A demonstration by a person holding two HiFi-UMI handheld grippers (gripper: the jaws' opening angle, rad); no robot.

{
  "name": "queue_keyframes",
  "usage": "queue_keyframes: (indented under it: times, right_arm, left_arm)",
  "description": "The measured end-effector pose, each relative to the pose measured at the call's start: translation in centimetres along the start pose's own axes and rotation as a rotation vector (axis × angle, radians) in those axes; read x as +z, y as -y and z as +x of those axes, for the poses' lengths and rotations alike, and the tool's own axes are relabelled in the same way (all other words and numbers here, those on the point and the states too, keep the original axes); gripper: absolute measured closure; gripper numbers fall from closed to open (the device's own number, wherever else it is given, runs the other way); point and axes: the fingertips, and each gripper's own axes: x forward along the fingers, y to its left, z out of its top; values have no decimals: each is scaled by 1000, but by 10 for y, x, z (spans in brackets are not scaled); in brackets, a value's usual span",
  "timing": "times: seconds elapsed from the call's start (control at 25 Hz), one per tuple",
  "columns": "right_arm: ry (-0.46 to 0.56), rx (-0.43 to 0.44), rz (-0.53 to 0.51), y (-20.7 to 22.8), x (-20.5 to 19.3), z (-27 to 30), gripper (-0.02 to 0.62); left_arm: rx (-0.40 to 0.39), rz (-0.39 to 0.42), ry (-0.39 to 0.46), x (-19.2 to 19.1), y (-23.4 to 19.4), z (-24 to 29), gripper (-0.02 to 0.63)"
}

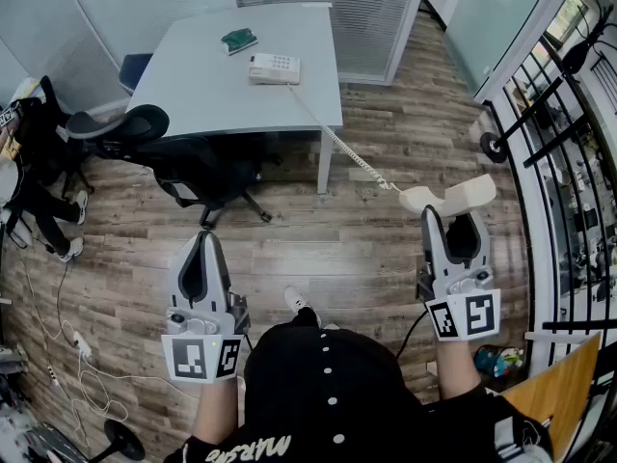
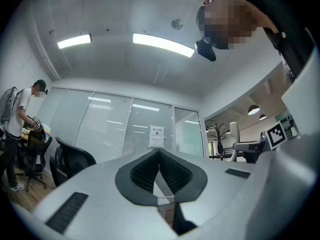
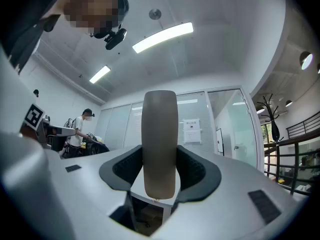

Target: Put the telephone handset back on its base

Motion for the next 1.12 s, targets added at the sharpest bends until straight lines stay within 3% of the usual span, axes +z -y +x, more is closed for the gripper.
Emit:
queue_keyframes:
  times: [1.12]
  right_arm:
    - [-20,34,13,8,-19,60,368]
  left_arm:
    - [-24,-16,-22,-26,-16,67,589]
